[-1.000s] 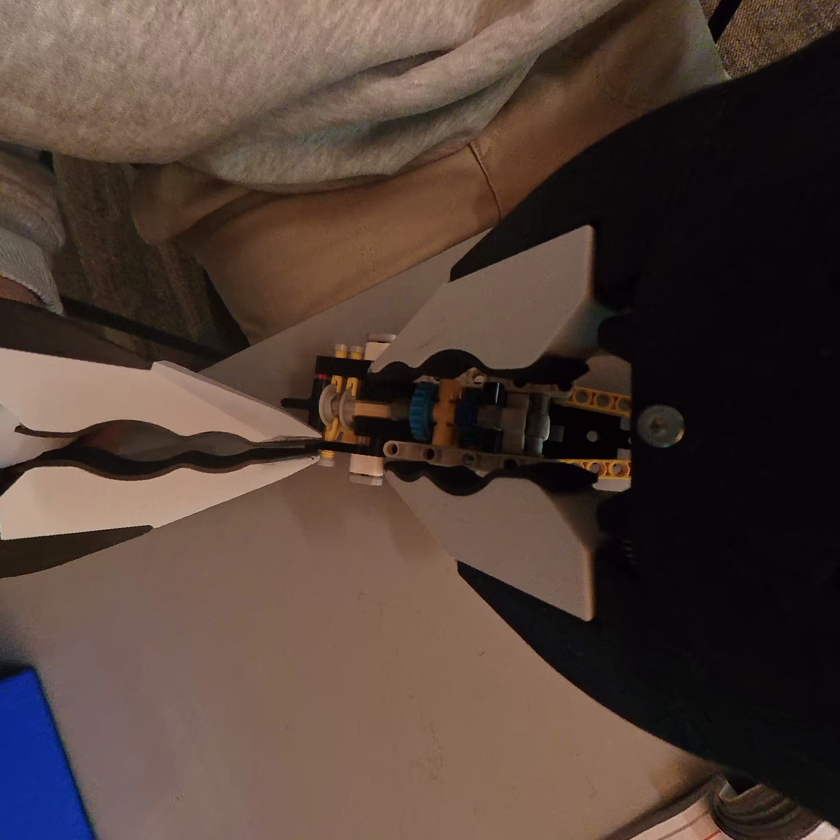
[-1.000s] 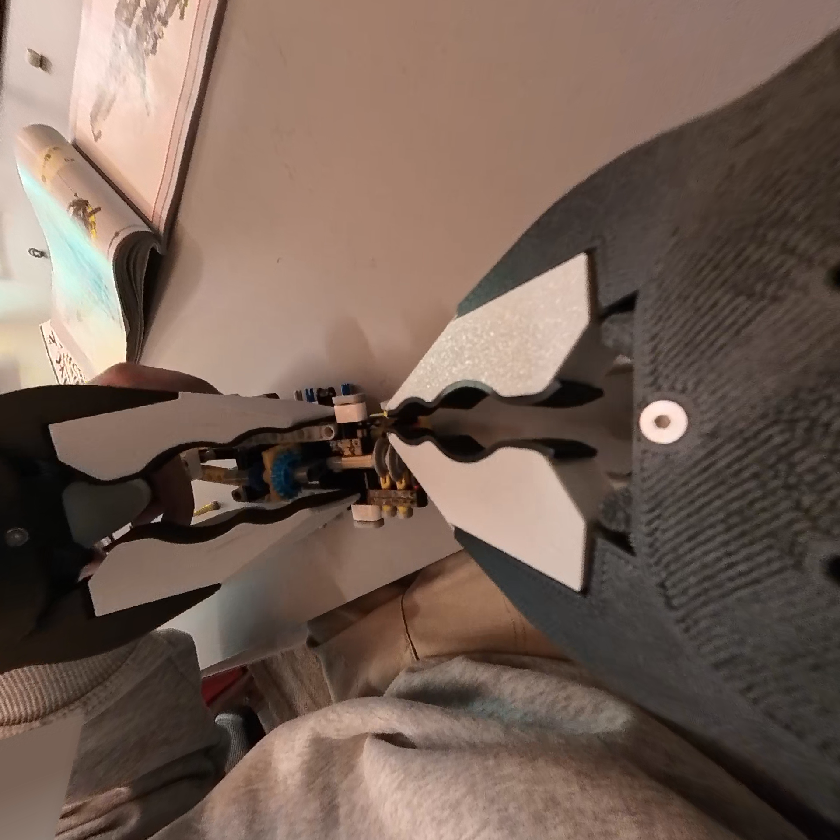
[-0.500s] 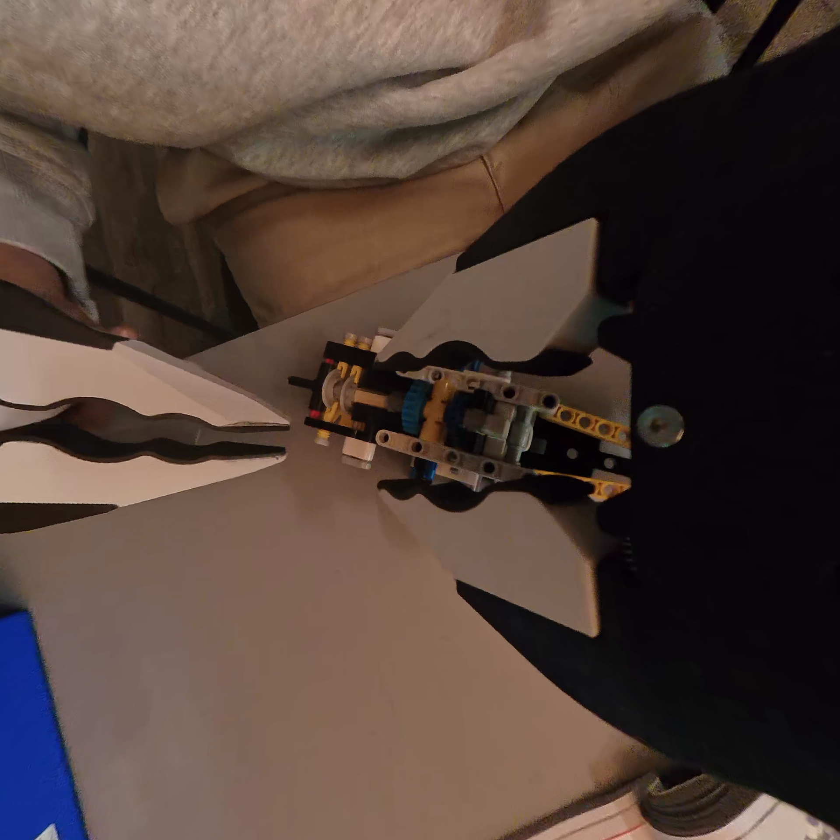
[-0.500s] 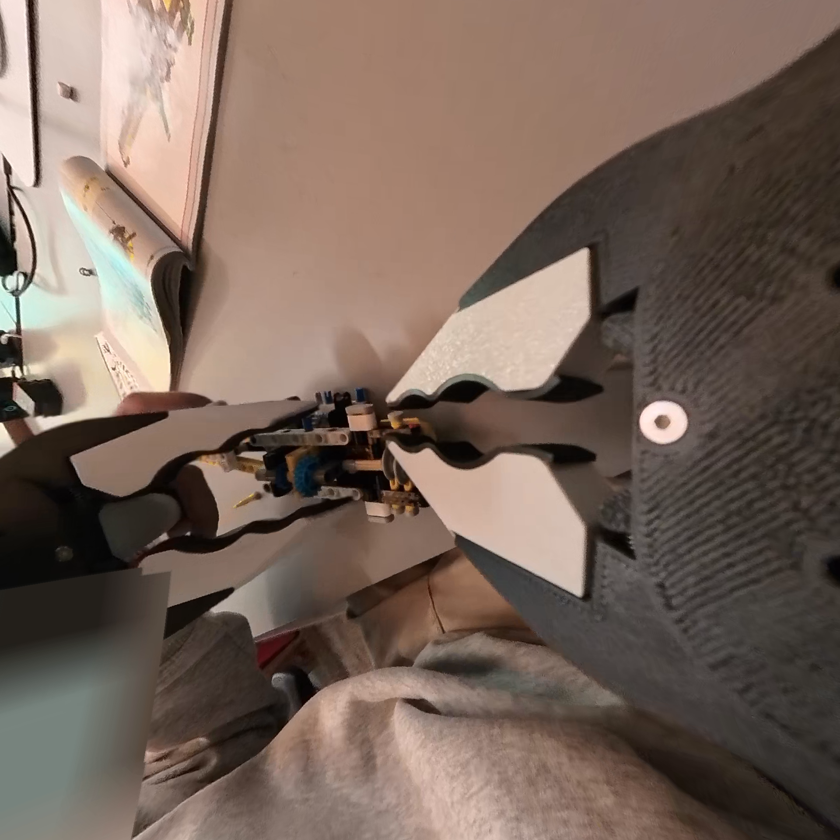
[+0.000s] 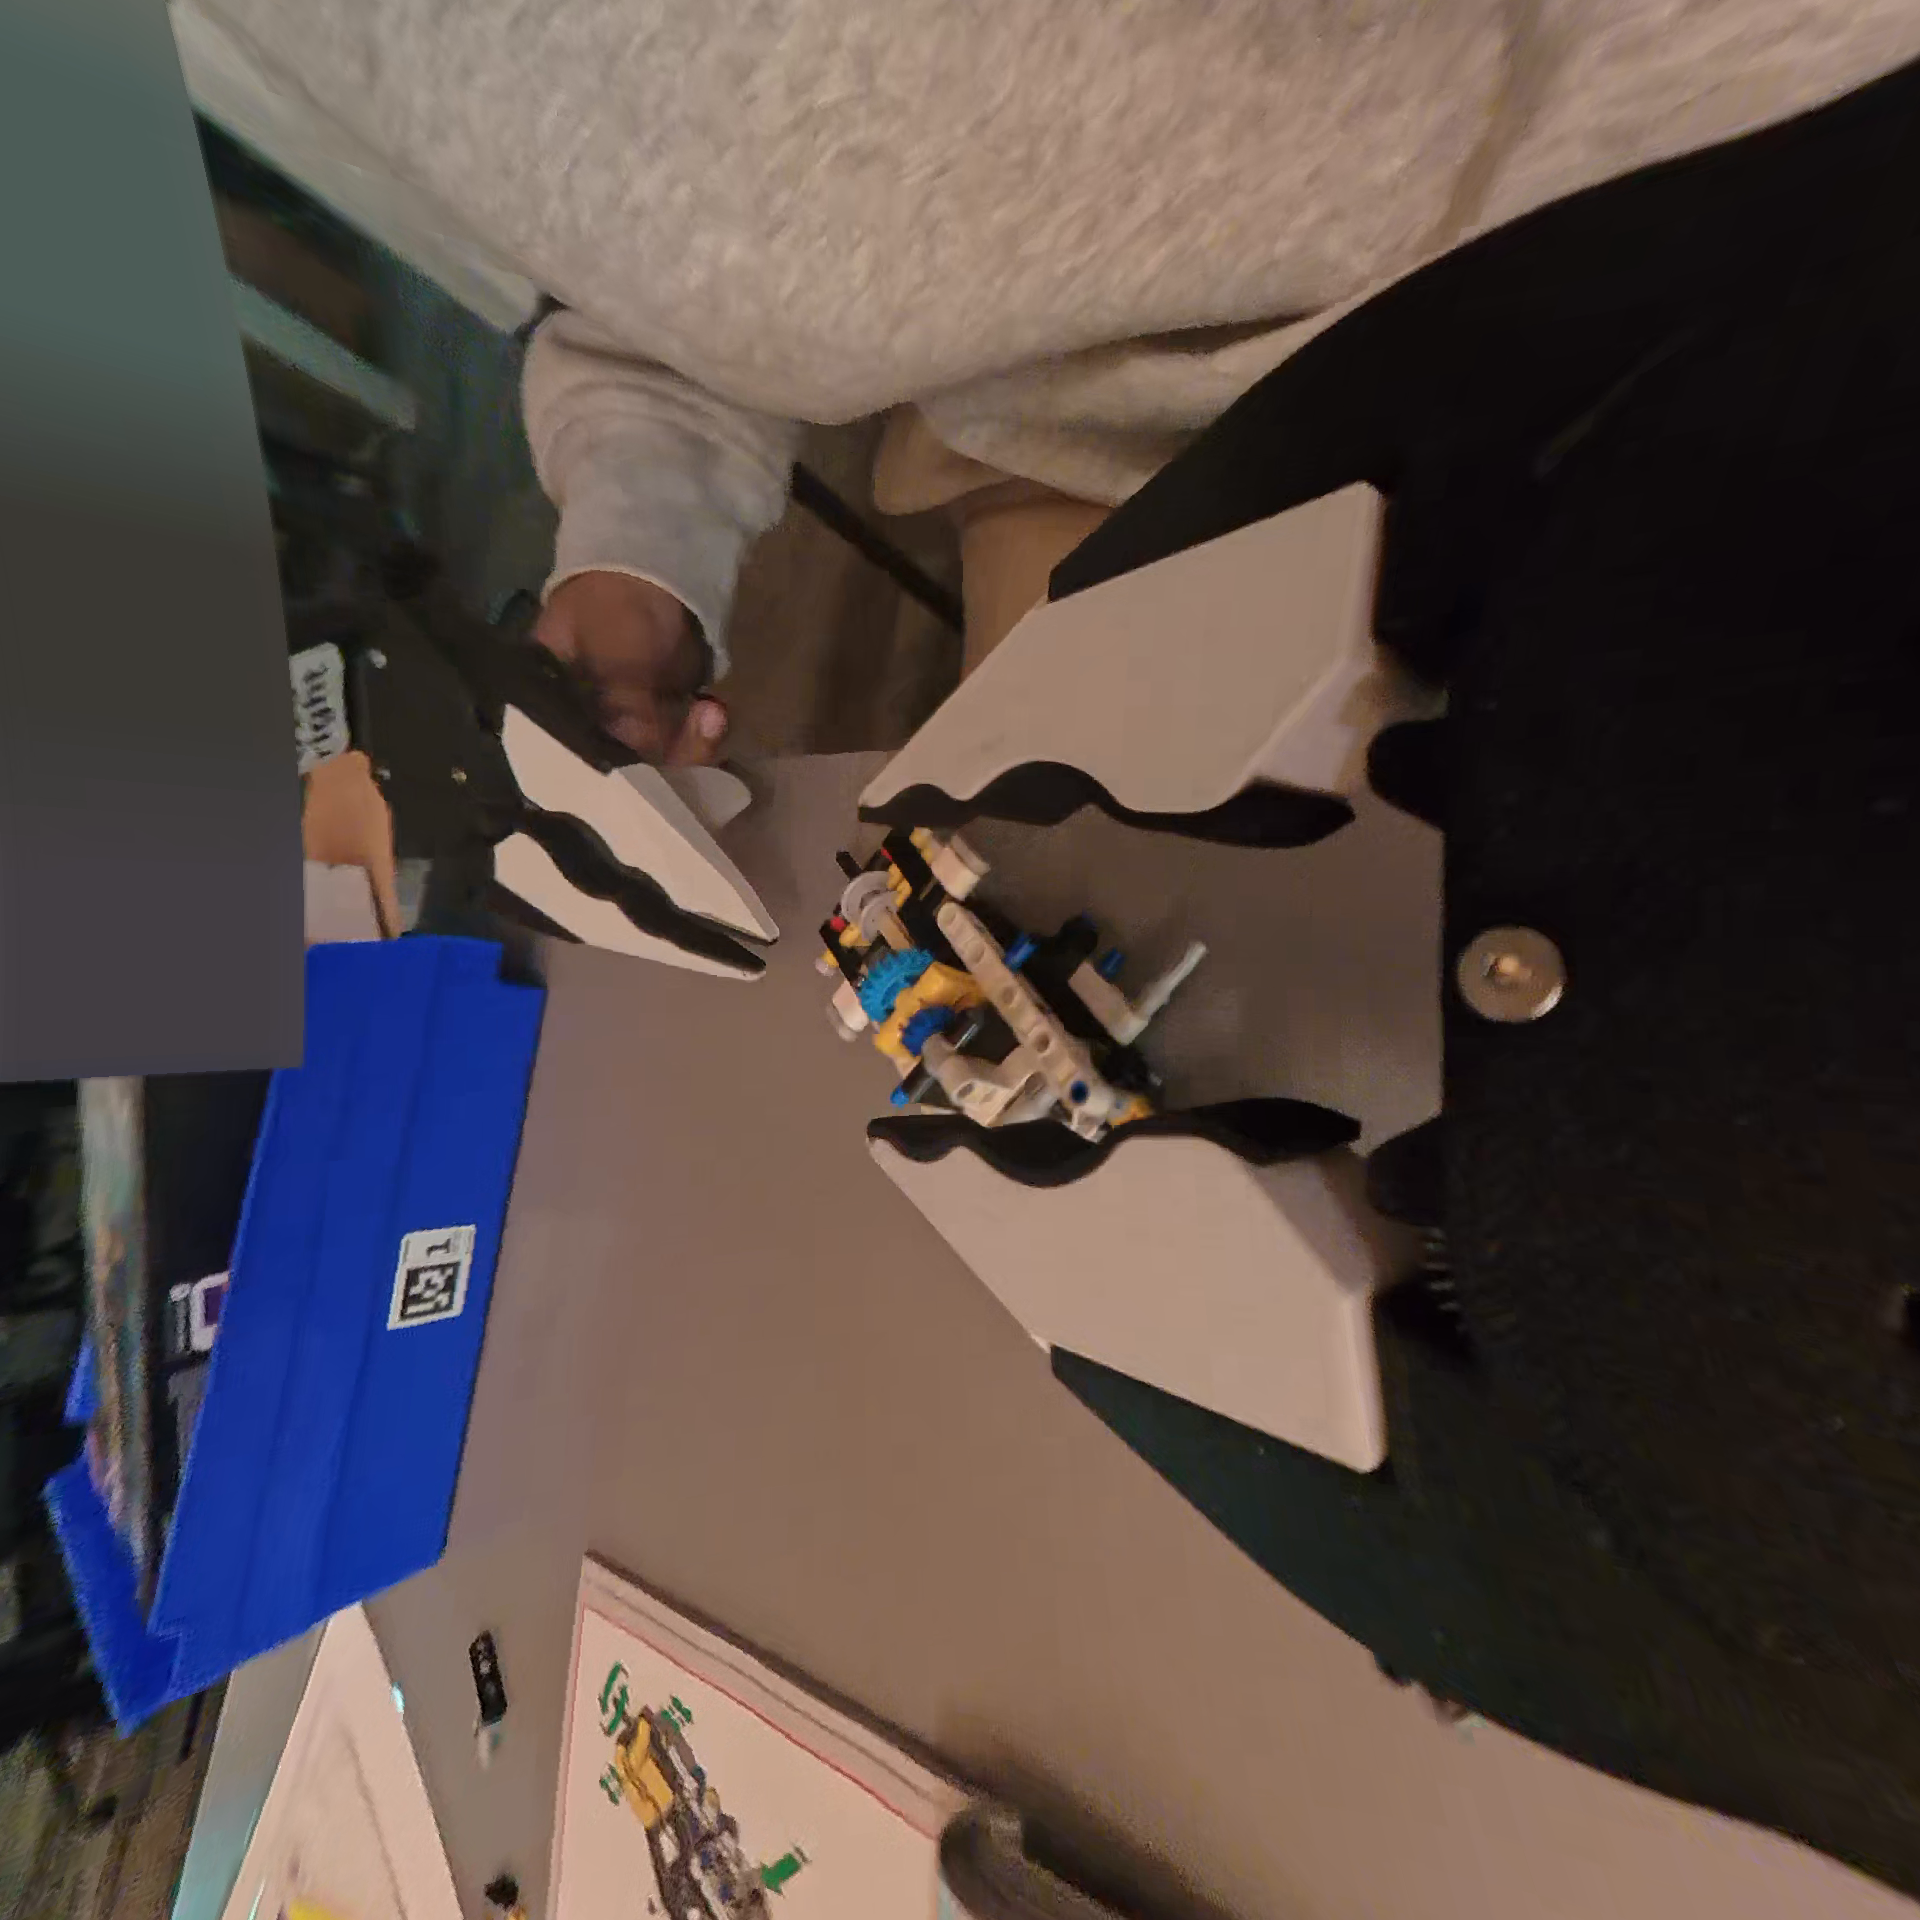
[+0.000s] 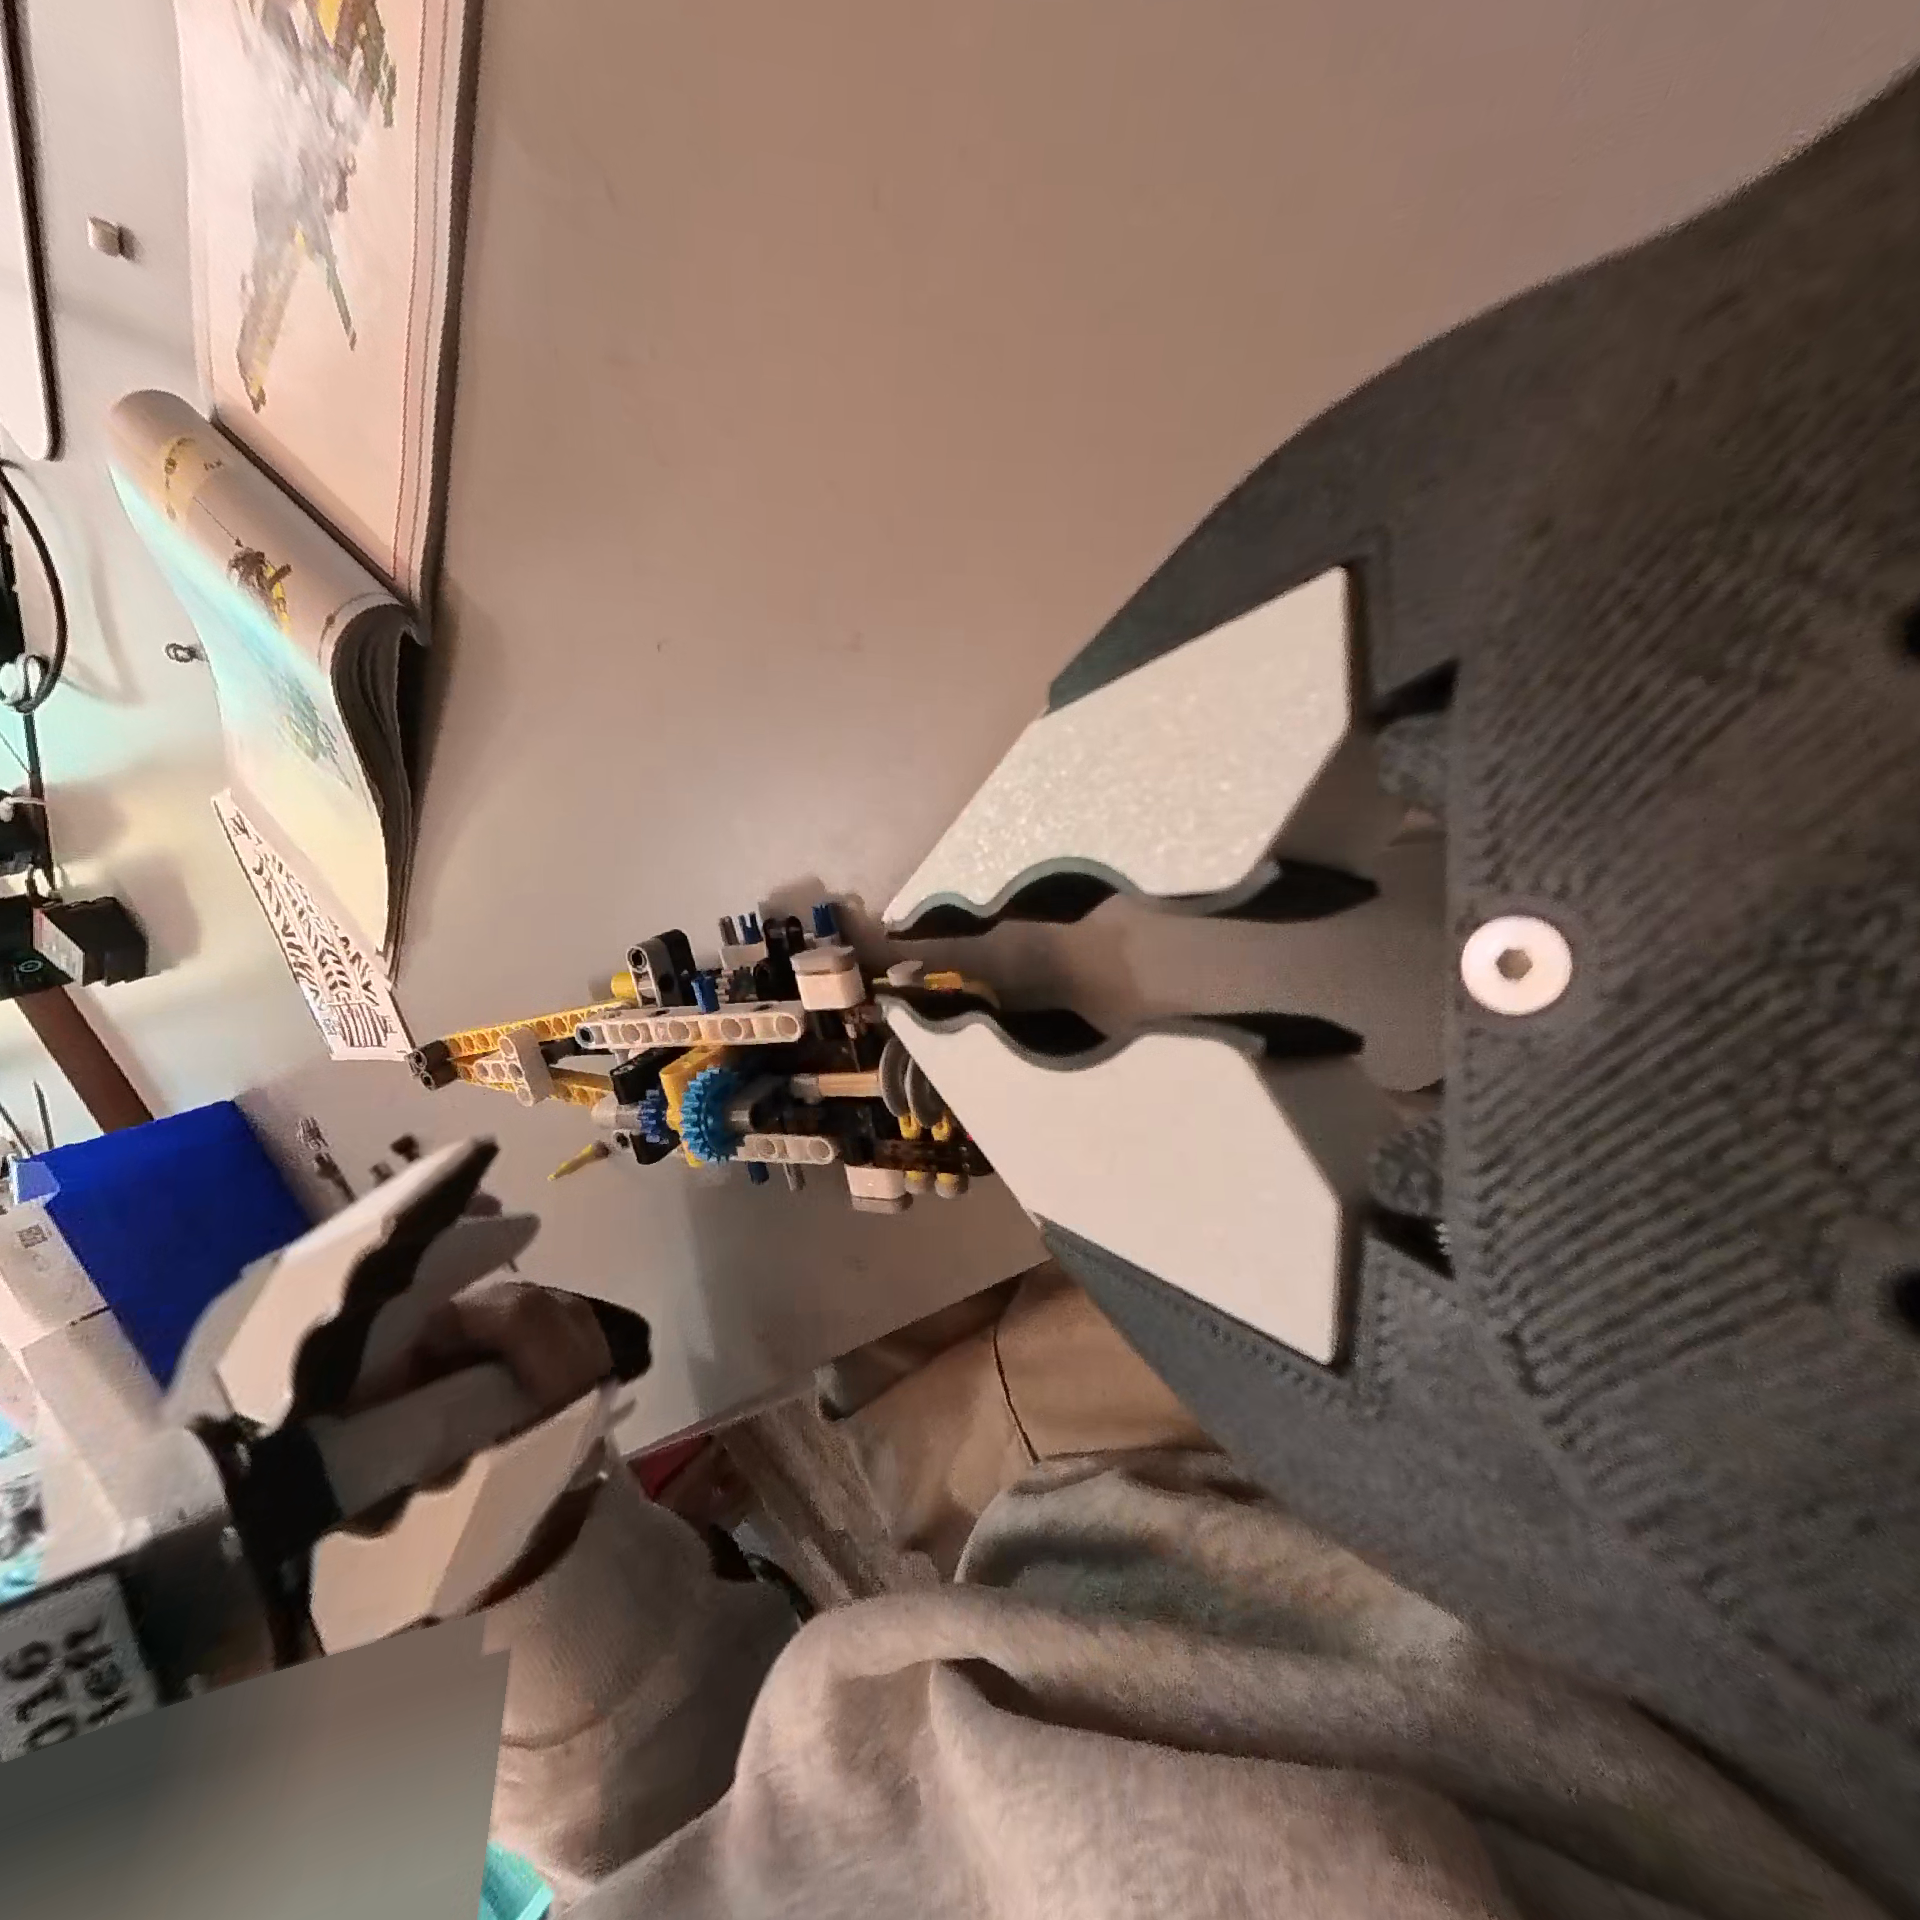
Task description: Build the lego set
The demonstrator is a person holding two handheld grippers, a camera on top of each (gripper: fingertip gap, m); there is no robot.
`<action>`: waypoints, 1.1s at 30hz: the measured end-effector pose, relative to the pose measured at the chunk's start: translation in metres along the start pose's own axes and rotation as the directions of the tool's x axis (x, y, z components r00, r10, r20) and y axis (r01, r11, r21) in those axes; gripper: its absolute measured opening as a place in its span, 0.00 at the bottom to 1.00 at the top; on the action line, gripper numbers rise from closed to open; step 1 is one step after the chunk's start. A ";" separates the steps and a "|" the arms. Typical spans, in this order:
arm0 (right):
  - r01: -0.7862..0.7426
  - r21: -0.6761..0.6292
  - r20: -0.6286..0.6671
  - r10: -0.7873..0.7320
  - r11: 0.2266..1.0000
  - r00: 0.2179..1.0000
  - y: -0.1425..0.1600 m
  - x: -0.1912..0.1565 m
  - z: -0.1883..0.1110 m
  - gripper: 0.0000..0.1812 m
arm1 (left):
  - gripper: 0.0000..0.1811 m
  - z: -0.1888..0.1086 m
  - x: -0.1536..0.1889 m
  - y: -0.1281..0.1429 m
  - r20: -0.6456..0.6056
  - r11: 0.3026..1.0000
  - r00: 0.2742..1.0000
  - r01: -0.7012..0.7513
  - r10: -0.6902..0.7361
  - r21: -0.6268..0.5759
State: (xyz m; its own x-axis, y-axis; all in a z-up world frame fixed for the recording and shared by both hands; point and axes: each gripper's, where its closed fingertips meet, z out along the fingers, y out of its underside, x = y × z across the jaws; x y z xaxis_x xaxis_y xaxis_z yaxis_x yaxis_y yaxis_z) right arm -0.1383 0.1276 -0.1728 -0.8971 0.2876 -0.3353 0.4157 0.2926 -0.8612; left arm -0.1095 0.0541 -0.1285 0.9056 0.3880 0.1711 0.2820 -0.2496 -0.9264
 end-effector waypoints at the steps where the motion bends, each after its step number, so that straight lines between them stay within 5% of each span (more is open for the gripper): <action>1: -0.005 0.001 -0.001 0.005 1.000 1.000 0.000 0.001 0.000 0.04 | 0.31 -0.003 0.002 0.001 0.009 0.999 1.000 0.025 -0.025 0.029; 9: -0.022 0.020 -0.065 0.023 1.000 0.998 -0.002 0.010 -0.001 0.05 | 0.31 -0.010 -0.002 0.012 0.066 0.986 0.988 0.133 -0.140 0.100; 16: -0.025 0.076 -0.156 0.037 0.997 0.987 -0.008 0.021 -0.007 0.12 | 0.29 0.003 -0.007 0.032 0.121 0.993 0.985 0.119 -0.121 0.020; 23: -0.013 0.105 -0.169 0.031 0.994 0.985 -0.012 0.022 -0.010 0.32 | 0.29 0.004 -0.010 0.034 0.124 0.990 0.982 0.140 -0.140 0.009; 33: 0.427 0.086 -0.396 -0.362 0.900 0.844 -0.029 0.009 -0.017 0.42 | 0.34 0.013 -0.006 0.040 0.165 0.997 0.986 0.049 -0.037 -0.068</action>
State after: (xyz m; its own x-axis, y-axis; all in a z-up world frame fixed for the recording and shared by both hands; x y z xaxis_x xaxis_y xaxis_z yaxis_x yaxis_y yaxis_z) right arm -0.1557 0.1370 -0.1443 -0.8482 0.4982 0.1800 -0.0214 0.3073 -0.9514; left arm -0.1078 0.0528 -0.1713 0.8296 0.5384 0.1478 0.3468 -0.2896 -0.8921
